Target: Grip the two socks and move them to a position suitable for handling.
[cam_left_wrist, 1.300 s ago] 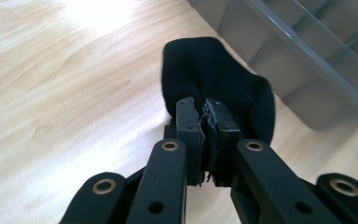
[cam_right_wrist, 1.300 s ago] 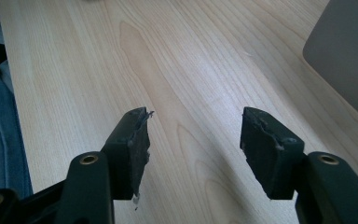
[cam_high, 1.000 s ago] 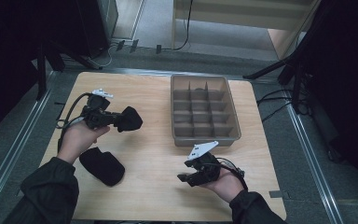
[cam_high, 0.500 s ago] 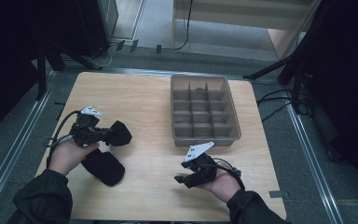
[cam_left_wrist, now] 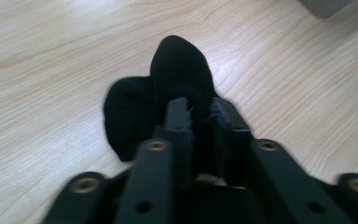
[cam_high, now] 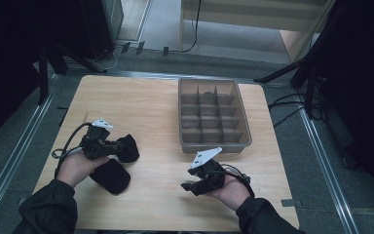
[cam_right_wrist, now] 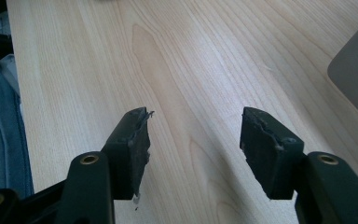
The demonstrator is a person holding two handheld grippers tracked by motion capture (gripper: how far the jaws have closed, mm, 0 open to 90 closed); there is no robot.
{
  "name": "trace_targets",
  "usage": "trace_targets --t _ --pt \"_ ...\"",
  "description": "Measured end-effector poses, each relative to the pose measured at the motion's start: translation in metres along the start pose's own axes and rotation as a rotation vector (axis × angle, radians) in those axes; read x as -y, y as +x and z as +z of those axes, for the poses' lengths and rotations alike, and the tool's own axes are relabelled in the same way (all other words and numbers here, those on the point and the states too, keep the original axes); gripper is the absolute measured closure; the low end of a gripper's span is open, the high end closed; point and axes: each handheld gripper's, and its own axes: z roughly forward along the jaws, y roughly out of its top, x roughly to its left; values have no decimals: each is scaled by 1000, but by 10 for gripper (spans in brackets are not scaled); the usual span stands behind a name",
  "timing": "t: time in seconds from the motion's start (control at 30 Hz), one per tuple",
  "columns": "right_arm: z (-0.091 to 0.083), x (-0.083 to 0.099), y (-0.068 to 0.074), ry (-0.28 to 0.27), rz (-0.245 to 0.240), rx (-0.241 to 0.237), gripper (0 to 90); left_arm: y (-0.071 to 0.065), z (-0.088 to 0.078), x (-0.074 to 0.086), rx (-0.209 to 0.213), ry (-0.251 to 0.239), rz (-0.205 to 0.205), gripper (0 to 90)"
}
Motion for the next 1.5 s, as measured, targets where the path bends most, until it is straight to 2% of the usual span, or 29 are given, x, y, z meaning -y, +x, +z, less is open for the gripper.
trace_targets --t 0.03,0.17,0.4,0.7,0.83,0.9,1.0,1.1,1.17,1.23,1.33,1.37,1.43,1.5 --pt "0 0 0 0 0 0 423 0 1 0 1 8 -1 637" --pt "0 0 0 -3 0 0 423 0 1 1 5 -16 12 559" --pt "-1 0 0 -6 0 -2 435 7 -6 3 -6 -49 6 514" --pt "-2 -2 2 -33 -9 -4 477 22 -18 12 -21 -87 -23 490" --pt "-5 -4 3 -61 3 -3 539 27 -27 17 -14 -107 -28 566" --pt "-5 -6 2 -75 32 4 540 30 -31 20 -9 -106 -46 600" --pt "-7 -8 2 -105 47 17 569 34 -35 22 12 -91 -123 650" --pt "-8 -12 5 -141 55 27 626 39 -35 26 24 -110 -157 687" --pt "-6 -14 6 -153 62 31 686 40 -34 27 12 -96 -147 739" --pt "-3 -18 8 -166 60 27 743 40 -35 28 12 -113 -139 786" --pt "1 -24 12 -179 54 20 816 41 -39 27 29 -111 -138 860" --pt "4 -27 15 -167 52 6 843 39 -39 28 26 -110 -129 879" --pt "10 -32 20 -150 30 4 893 38 -37 29 35 -95 -117 886" --pt "16 -38 26 -150 11 10 898 38 -35 30 40 -86 -119 887"
